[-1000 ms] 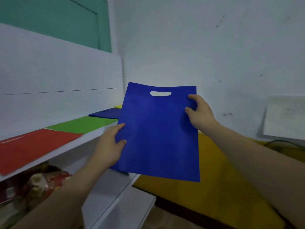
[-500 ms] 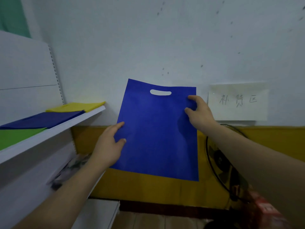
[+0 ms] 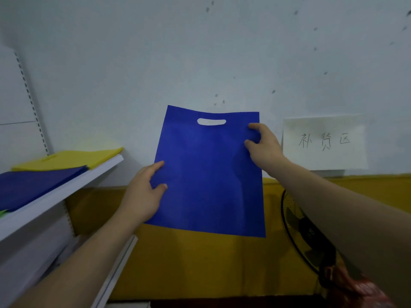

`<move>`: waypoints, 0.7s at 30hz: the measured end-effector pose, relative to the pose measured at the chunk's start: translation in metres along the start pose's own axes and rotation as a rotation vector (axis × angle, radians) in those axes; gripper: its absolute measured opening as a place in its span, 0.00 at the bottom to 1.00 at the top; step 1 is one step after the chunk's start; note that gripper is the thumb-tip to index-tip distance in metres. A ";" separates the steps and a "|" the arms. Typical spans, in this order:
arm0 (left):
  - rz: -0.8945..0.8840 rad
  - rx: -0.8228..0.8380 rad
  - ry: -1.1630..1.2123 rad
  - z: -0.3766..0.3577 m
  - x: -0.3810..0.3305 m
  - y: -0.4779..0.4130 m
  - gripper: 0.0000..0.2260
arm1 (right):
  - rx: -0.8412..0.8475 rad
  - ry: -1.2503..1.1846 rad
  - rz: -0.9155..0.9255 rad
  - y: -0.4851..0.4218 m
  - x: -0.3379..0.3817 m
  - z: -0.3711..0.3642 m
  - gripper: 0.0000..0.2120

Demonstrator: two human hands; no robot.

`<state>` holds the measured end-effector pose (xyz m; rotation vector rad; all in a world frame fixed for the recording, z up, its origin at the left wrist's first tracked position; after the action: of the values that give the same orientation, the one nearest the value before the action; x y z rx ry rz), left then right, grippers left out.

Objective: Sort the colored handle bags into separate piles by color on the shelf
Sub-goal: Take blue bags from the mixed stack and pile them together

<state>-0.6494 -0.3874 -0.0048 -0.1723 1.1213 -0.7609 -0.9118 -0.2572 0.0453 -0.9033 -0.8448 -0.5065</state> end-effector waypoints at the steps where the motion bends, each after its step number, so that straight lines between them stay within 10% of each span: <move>1: 0.002 0.000 0.002 0.000 0.005 -0.008 0.22 | 0.000 0.002 -0.001 -0.007 -0.001 -0.005 0.20; 21: 0.095 -0.228 -0.110 -0.021 0.068 -0.143 0.22 | 0.183 -0.034 0.178 -0.189 -0.029 -0.135 0.21</move>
<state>-0.7184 -0.5309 0.0045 -0.3461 1.1020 -0.5322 -1.0039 -0.4717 0.0655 -0.8115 -0.8184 -0.2553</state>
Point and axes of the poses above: each hand's wrist, its own y-axis away from the middle knuckle, its own z-axis out of the back of the hand, x = y × z, the point moved 6 cm from there along -y, towards the middle knuckle, and after that the axes turned 5 degrees about y, right-handed, at the moved point
